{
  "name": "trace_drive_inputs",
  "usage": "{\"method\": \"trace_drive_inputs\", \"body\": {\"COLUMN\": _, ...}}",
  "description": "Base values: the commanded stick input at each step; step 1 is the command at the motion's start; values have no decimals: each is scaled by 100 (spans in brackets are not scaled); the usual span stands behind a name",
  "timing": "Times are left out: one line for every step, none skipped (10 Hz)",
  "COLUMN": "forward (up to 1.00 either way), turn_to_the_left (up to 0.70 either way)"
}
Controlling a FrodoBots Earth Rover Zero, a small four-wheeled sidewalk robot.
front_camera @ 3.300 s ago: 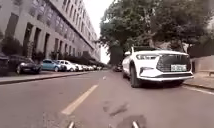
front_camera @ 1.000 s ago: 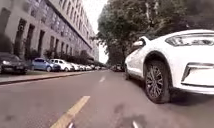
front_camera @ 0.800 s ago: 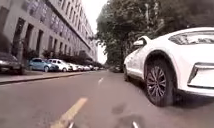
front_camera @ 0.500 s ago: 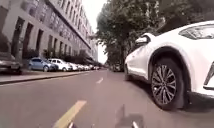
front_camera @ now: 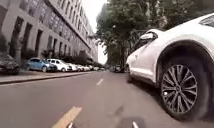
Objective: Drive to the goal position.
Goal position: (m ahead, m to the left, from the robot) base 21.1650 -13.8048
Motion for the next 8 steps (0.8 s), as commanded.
{"method": "trace_drive_inputs", "body": {"forward": 70, "turn_to_the_left": 0}}
{"method": "trace_drive_inputs", "body": {"forward": 70, "turn_to_the_left": 0}}
{"method": "trace_drive_inputs", "body": {"forward": 70, "turn_to_the_left": 0}}
{"method": "trace_drive_inputs", "body": {"forward": 70, "turn_to_the_left": 0}}
{"method": "trace_drive_inputs", "body": {"forward": 70, "turn_to_the_left": 0}}
{"method": "trace_drive_inputs", "body": {"forward": 70, "turn_to_the_left": 0}}
{"method": "trace_drive_inputs", "body": {"forward": 70, "turn_to_the_left": 0}}
{"method": "trace_drive_inputs", "body": {"forward": 70, "turn_to_the_left": 0}}
